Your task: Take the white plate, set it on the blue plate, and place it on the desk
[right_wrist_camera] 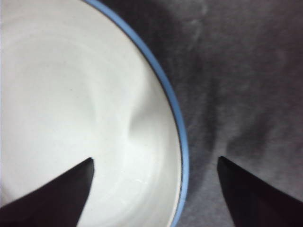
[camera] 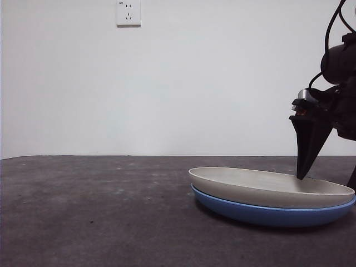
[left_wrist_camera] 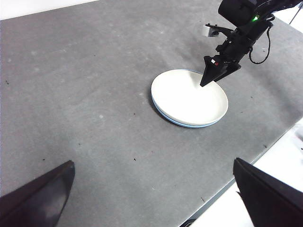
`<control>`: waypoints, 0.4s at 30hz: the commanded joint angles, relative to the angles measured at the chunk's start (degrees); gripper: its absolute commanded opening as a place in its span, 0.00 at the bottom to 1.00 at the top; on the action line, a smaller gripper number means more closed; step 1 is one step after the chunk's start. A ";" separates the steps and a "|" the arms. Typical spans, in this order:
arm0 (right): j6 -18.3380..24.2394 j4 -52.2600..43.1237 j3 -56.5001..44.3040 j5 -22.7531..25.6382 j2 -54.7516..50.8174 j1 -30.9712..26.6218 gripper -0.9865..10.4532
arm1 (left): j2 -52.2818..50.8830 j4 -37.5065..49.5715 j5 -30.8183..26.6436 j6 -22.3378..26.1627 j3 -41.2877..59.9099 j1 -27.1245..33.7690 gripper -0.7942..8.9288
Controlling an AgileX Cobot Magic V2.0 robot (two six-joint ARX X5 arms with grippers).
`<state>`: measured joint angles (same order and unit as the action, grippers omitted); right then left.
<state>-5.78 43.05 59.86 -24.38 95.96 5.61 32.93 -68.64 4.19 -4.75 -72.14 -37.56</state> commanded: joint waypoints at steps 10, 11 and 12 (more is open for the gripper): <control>1.70 0.57 1.01 -1.51 3.69 0.07 0.17 | 0.22 0.37 -0.35 0.42 -0.59 -0.28 0.64; 1.75 0.59 1.01 -1.49 3.69 0.09 0.14 | 0.22 0.37 -0.35 0.37 -0.59 -0.28 0.64; 1.75 0.55 1.01 -1.38 3.69 0.09 0.12 | 0.22 0.37 -0.35 0.33 -0.59 -0.28 0.64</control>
<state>-4.86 43.59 59.96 -25.39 98.41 5.56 32.93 -68.77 4.19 -4.80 -72.14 -37.56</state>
